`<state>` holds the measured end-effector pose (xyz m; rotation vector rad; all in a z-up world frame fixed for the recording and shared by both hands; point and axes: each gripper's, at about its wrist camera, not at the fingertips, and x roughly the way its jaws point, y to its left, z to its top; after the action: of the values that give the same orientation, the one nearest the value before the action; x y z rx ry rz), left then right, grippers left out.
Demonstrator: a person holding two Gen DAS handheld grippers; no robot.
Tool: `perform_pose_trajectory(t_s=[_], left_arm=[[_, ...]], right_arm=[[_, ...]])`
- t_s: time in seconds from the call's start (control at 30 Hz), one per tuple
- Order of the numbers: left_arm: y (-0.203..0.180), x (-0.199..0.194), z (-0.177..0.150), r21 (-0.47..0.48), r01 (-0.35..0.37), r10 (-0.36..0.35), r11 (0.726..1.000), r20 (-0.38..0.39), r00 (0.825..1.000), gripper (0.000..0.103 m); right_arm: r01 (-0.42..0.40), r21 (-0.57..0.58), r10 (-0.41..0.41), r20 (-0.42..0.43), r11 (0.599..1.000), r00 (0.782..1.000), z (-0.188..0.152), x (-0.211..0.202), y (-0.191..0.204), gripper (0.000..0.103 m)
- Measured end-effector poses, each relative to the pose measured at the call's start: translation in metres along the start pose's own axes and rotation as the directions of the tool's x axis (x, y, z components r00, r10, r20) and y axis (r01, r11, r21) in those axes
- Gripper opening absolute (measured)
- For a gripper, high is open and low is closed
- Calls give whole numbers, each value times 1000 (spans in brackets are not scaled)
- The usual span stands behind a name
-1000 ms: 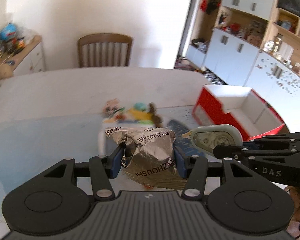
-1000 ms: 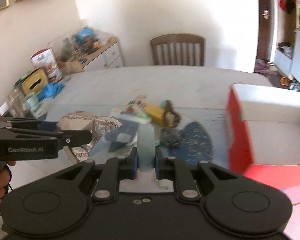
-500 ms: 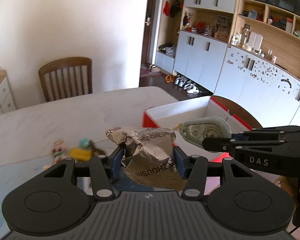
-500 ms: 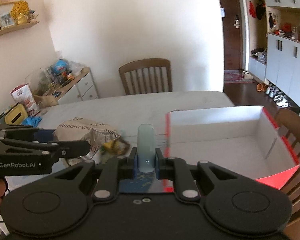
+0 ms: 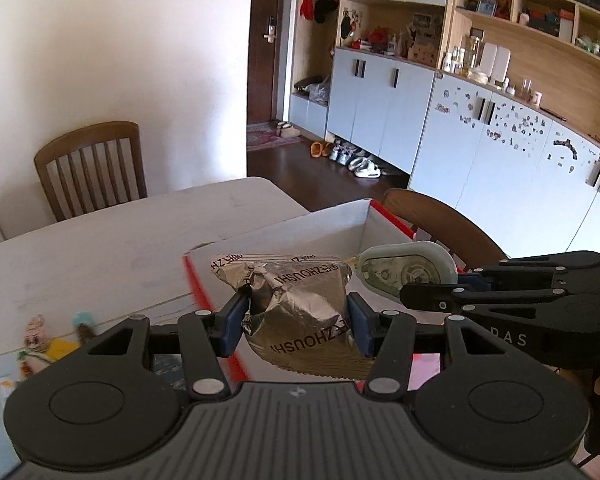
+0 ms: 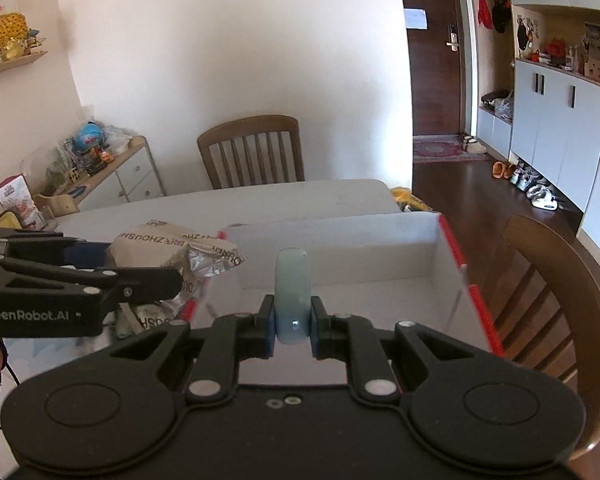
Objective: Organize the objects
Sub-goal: 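Carry the foil bag and tape dispenser over the red shoebox with both tools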
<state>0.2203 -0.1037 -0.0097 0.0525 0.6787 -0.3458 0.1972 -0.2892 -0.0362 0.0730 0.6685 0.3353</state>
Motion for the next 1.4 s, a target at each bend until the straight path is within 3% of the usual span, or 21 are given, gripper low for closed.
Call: perform_pose_trajectory(t_s=[0.47,0.77,1.33,1.4], left_arm=[[-19,114,7,41,-81,85,996,-110,990,53],[-23,163,4,76,-123,137,989,-216,967,53],[-14,194,-1,37,-140,142,989,-422,895,53],[-13,198,-3,34,-142,142,989,-453,880,53]], right_arm=[[18,-20,-21,-140,1000,990,-7,64,-51,14],[-3,-89,-15,-207,996,978,-10,89,-49,14],[-41,-162,-10,-304,986,952,-10,115,-48,14],[-47,-168,-8,-313,985,950,-10,116,-47,15]])
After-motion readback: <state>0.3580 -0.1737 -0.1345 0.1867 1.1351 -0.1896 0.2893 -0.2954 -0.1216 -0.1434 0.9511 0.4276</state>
